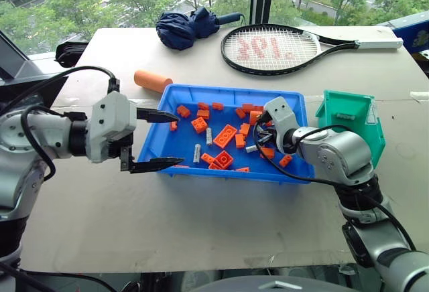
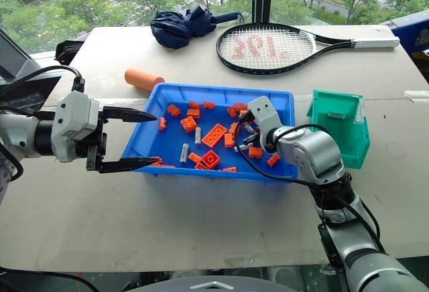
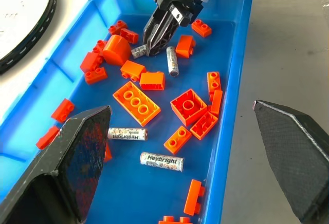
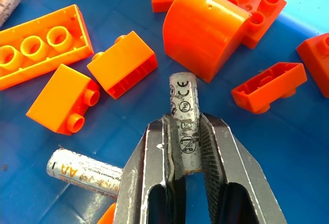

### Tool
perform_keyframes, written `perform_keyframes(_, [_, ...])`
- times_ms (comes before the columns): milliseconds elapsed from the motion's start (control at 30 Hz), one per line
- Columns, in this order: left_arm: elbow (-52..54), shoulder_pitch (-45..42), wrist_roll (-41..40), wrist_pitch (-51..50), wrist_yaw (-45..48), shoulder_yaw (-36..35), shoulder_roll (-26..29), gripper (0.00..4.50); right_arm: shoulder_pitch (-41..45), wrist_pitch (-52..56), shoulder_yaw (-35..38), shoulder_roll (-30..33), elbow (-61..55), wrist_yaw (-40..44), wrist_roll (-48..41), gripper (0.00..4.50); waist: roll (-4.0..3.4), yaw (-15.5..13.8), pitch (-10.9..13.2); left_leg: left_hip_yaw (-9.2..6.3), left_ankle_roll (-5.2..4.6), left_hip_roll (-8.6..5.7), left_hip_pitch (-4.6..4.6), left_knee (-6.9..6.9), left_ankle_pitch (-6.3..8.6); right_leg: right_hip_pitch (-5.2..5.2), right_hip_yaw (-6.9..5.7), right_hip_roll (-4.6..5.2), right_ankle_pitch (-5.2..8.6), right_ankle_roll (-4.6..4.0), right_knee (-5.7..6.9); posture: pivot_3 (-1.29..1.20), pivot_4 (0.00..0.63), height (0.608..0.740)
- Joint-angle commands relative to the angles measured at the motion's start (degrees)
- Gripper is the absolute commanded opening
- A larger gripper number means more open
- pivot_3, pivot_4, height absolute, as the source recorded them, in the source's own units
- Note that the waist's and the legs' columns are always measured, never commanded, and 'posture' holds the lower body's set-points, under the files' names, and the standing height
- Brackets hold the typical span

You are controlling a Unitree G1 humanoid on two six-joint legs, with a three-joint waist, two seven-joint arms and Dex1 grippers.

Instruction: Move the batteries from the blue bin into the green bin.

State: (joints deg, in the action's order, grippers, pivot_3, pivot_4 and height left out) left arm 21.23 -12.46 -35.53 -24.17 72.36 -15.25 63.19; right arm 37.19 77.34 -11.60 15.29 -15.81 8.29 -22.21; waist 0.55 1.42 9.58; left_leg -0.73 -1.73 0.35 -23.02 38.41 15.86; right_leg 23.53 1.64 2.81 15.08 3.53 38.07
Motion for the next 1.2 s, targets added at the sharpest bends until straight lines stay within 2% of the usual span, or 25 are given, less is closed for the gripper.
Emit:
perform_keyframes(33, [0.8, -2.1, -2.3, -0.8, -0.5, -0.9, -0.8, 4.5, 1.2, 2.9, 5.8, 0.7, -6.9, 0.9, -1.2, 0.03, 0.0, -0.1, 0.0, 0.0, 0.0, 0.0, -0.01, 0.0, 0.0, 0.0, 0.0, 0.0, 0.0, 0.0, -0.01, 0.0, 0.15, 0.74])
perform_keyframes(200, [0.8, -7.1, -5.4, -3.4, -2.4, 1.2, -4.4, 4.5, 3.2, 10.6, 15.2, 3.0, -17.2, 5.5, -6.6, 0.03, -0.01, -0.4, 0.0, -0.04, -0.01, 0.0, -0.03, 0.02, 0.0, 0.0, -0.03, 0.0, 0.0, 0.0, 0.0, 0.0, 0.15, 0.74])
perform_keyframes(300, [0.7, -12.1, -7.9, -6.0, -5.0, 3.5, -8.0, 4.5, 3.4, 12.9, 23.3, 8.9, -21.8, 9.2, -8.9, 0.03, 0.0, -0.7, 0.0, -0.09, -0.01, -0.01, -0.04, 0.02, 0.0, 0.0, -0.06, 0.0, 0.0, 0.01, 0.02, 0.0, 0.15, 0.74])
perform_keyframes(467, [0.3, -19.4, -10.4, -10.7, -10.1, 6.8, -13.8, 4.5, -0.4, 14.4, 31.7, 20.1, -22.1, 11.9, -8.2, 0.03, 0.04, -0.7, 0.0, -0.19, -0.02, -0.09, -0.15, 0.12, 0.0, -0.03, -0.14, 0.04, -0.01, 0.02, -0.02, 0.0, 0.15, 0.74])
perform_keyframes(600, [-0.9, -23.8, -10.3, -13.1, -11.4, 9.8, -16.6, 4.5, -9.2, 9.9, 34.5, 27.7, -19.9, 13.9, -6.6, 0.03, 0.04, -0.5, 0.0, -0.19, -0.02, -0.09, -0.15, 0.11, 0.0, -0.03, -0.13, 0.0, -0.01, 0.02, -0.01, 0.0, 0.15, 0.74])
perform_keyframes(800, [-3.9, -27.4, -6.8, -12.0, -7.6, 13.5, -16.0, 4.5, -15.1, 0.4, 34.1, 29.3, -15.1, 14.7, -4.3, 0.03, 0.03, 0.3, 0.0, 0.03, -0.02, -0.08, 0.01, 0.1, 0.0, -0.03, 0.08, -0.06, -0.01, 0.01, 0.11, 0.0, 0.15, 0.74])
perform_keyframes(833, [-4.1, -27.6, -6.6, -11.7, -7.1, 13.7, -15.9, 4.5, -16.0, -1.5, 33.5, 30.1, -14.7, 15.2, -3.9, 0.96, 0.03, 0.3, 0.0, 0.05, -0.02, -0.07, 0.01, 0.1, 0.0, -0.03, 0.1, -0.06, -0.01, 0.02, 0.12, 0.0, 0.15, 0.74])
perform_keyframes(867, [-4.3, -27.7, -6.2, -11.4, -6.5, 13.8, -15.9, 4.5, -16.5, -2.2, 33.5, 30.4, -14.7, 15.8, -4.2, 1.28, 0.03, 0.3, 0.0, 0.05, -0.02, -0.07, 0.01, 0.1, 0.0, -0.03, 0.09, -0.07, -0.01, 0.02, 0.12, 0.0, 0.15, 0.74])
perform_keyframes(1000, [-4.5, -26.9, -4.9, -10.4, -4.9, 13.2, -15.2, 4.5, -16.6, -4.9, 33.3, 30.8, -14.8, 15.7, -3.9, 3.14, 0.04, 0.4, 0.0, 0.06, -0.01, -0.04, -0.01, 0.1, -0.01, -0.03, 0.11, -0.06, 0.0, 0.02, 0.08, 0.0, 0.15, 0.74])
perform_keyframes(1067, [-4.4, -25.1, -3.8, -9.4, -3.5, 12.7, -13.9, 4.5, -15.5, -7.4, 32.5, 30.9, -14.9, 15.9, -3.7, 4.21, 0.03, 0.4, 0.0, 0.05, -0.01, -0.03, -0.01, 0.1, -0.01, -0.03, 0.11, -0.06, 0.0, 0.02, 0.08, 0.0, 0.15, 0.74])
perform_keyframes(1100, [-4.4, -24.0, -3.4, -9.0, -2.8, 12.3, -13.0, 4.5, -14.7, -8.8, 31.9, 30.9, -15.1, 16.8, -4.2, 4.45, 0.03, 0.5, 0.0, 0.06, -0.01, -0.03, 0.0, 0.1, -0.01, -0.03, 0.12, -0.06, 0.0, 0.02, 0.08, 0.0, 0.15, 0.74])
perform_keyframes(1200, [-4.7, -20.3, -2.2, -8.0, -0.4, 10.9, -9.4, 4.5, -11.2, -12.0, 28.0, 30.7, -15.9, 21.8, -7.6, 4.45, 0.02, 0.9, 0.0, 0.07, -0.01, 0.0, 0.02, 0.09, -0.01, -0.02, 0.14, -0.07, 0.0, 0.02, 0.08, 0.0, 0.15, 0.74])
